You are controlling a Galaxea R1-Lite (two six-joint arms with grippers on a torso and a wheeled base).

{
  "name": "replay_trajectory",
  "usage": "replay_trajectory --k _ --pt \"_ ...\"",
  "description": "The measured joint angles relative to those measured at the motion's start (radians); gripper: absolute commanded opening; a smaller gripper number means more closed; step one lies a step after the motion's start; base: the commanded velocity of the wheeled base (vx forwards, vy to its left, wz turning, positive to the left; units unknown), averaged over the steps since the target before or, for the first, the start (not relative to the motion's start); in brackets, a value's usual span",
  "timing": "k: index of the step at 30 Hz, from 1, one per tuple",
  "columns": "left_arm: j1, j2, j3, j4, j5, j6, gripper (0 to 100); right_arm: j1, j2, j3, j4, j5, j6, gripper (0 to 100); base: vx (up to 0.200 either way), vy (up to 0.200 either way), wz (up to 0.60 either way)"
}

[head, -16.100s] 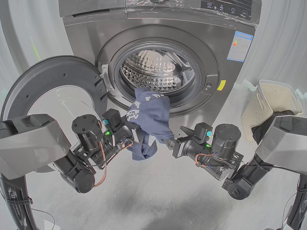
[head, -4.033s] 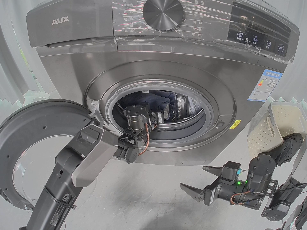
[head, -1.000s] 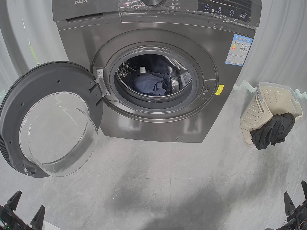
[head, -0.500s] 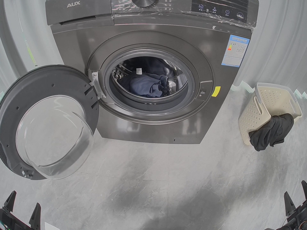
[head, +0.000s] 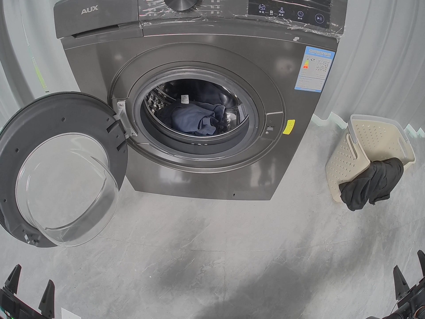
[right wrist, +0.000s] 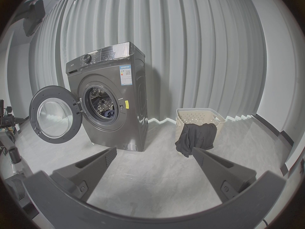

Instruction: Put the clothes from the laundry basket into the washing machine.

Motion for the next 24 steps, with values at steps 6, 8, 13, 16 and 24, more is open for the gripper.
replay_trajectory --k 6,8,13,16,24 --pt "-0.001 0.0 0.0 0.0 0.005 0.004 100 0.0 0.0 0.0 0.0 0.0 0.0 100 0.0 0.0 0.0" --pt "-0.002 0.0 0.0 0.0 -0.001 0.004 100 0.0 0.001 0.0 0.0 0.0 0.0 100 0.0 0.0 0.0" --pt "-0.004 0.0 0.0 0.0 -0.005 0.016 100 0.0 0.001 0.0 0.0 0.0 0.0 100 0.0 0.0 0.0" --pt "-0.004 0.0 0.0 0.0 -0.023 0.023 100 0.0 0.001 0.0 0.0 0.0 0.0 100 0.0 0.0 0.0" --pt "-0.004 0.001 0.0 0.0 -0.028 0.018 100 0.0 0.001 0.0 0.0 0.0 0.0 100 0.0 -0.2 0.0"
